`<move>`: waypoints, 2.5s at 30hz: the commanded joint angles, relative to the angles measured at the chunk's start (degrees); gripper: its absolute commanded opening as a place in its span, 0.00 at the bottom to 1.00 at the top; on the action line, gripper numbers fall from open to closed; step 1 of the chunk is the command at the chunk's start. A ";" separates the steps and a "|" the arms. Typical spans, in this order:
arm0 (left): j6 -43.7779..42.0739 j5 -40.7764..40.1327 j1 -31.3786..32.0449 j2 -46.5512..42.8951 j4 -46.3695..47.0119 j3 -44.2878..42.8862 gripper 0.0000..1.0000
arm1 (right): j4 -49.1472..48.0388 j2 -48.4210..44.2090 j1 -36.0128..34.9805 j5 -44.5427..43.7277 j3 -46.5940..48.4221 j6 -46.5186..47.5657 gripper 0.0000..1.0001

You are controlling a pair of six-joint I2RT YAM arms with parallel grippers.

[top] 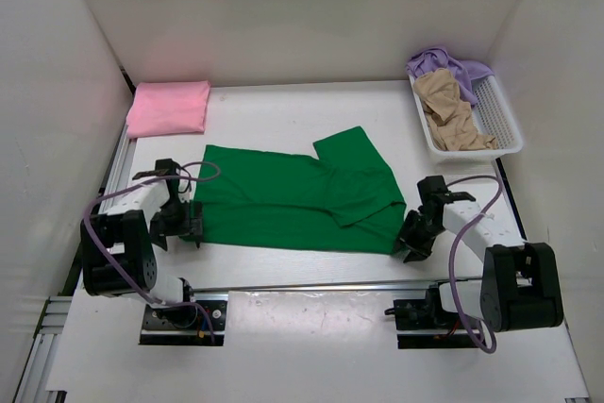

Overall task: Fold and stack the t-shirts
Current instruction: Fold the flattened tshirt in 1/3 of the way, then grap the side of the flattened tshirt furthest away from the robot with both arms

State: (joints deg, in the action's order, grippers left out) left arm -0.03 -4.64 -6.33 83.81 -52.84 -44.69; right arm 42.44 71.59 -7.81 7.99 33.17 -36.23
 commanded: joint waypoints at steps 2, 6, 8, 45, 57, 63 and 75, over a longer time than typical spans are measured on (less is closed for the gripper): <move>0.03 5.43 -2.46 -4.62 -2.71 -6.36 0.96 | 3.00 -2.32 0.69 -1.41 0.49 -0.69 0.63; 0.03 9.21 -4.39 -2.17 -2.71 -7.52 0.97 | 2.21 -4.80 0.69 0.80 1.63 -0.69 0.69; 0.03 10.36 -5.00 0.29 -1.04 -7.52 0.97 | 0.11 -5.50 0.69 0.80 1.64 -0.69 0.72; 0.03 1.04 -6.15 -5.50 -9.90 4.52 0.43 | 9.16 -14.11 1.22 -5.26 -3.29 -7.73 0.48; 0.03 0.95 -5.11 6.76 -2.19 -24.02 0.85 | 7.22 17.32 -5.63 -6.58 45.80 10.56 0.73; 0.03 5.25 -3.34 23.05 -0.17 -40.11 0.85 | 8.45 48.51 -5.63 -6.77 75.69 9.16 0.73; 0.03 13.96 0.43 38.62 4.32 -53.56 0.89 | 2.56 72.37 -8.70 -6.42 95.16 1.69 0.72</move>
State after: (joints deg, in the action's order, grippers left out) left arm 0.03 5.08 -7.01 122.63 -50.28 -94.56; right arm 44.93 143.50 -14.39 1.41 130.13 -32.58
